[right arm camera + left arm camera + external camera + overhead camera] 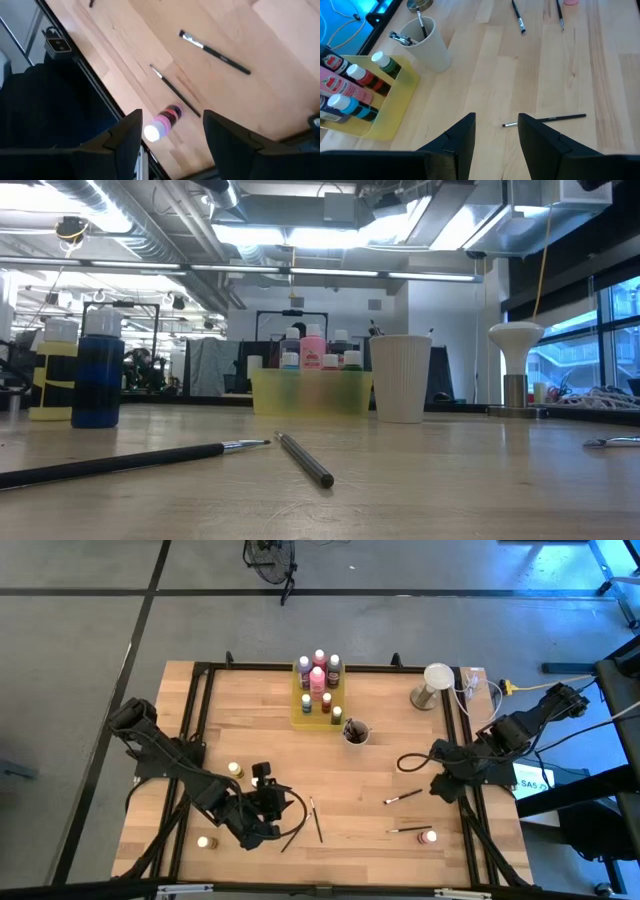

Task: Pick & Place Paint Supplies
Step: Put the small light pink paint bottle into the yellow bin

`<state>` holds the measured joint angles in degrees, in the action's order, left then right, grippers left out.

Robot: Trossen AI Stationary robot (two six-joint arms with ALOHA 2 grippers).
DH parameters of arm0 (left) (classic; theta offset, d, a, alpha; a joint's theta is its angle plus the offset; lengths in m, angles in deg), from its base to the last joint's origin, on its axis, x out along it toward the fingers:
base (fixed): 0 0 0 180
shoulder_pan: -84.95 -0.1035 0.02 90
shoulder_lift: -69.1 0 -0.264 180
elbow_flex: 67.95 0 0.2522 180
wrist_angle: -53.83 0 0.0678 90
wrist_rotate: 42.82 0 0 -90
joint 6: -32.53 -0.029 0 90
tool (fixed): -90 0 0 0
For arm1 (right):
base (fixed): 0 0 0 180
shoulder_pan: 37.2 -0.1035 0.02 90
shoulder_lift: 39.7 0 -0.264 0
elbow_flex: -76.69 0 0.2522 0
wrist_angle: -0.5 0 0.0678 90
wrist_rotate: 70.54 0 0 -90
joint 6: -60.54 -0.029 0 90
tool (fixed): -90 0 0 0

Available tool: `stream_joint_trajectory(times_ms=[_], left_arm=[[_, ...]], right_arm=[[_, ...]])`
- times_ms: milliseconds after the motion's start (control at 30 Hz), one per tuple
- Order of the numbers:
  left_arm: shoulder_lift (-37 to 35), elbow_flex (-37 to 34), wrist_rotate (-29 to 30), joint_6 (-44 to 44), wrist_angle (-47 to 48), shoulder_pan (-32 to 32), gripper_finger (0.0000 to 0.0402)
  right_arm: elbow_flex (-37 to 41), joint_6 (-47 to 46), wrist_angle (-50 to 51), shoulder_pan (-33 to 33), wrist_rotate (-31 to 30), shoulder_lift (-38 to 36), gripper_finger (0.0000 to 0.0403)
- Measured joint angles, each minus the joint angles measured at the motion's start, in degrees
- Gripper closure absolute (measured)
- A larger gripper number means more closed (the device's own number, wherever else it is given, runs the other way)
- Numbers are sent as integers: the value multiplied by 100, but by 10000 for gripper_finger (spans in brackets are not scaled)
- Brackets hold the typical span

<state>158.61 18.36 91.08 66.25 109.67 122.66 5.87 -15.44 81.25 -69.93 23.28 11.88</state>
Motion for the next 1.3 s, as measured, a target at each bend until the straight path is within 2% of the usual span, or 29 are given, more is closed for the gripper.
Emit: stream_joint_trajectory(times_ms=[67, 200, 467, 667, 833, 967, 1067, 1300], left_arm=[[0, 0, 4, -42, -1, 0, 258], [0, 0, 7, -42, 0, 0, 258], [0, 0, 10, -118, 2, -7, 258], [0, 0, 10, -147, -2, -33, 258], [0, 0, 11, -149, -2, -33, 258], [0, 0, 13, -149, 3, -33, 258], [0, 0, 11, -145, 4, -33, 258], [0, 0, 11, -42, 7, -33, 258]], right_arm=[[0, 52, -38, 0, -111, 30, 188], [0, 749, -300, -2, -169, 50, 183], [1, 1451, -611, 0, 234, 50, 183], [2, 1818, -1229, -4, 24, 52, 183], [4, 1779, -1806, -4, 306, 157, 183], [4, 2290, -2318, -4, 552, 331, 182], [4, 2588, -2325, -4, 453, 421, 182], [4, 2592, -1774, -2, 83, 602, 182]])
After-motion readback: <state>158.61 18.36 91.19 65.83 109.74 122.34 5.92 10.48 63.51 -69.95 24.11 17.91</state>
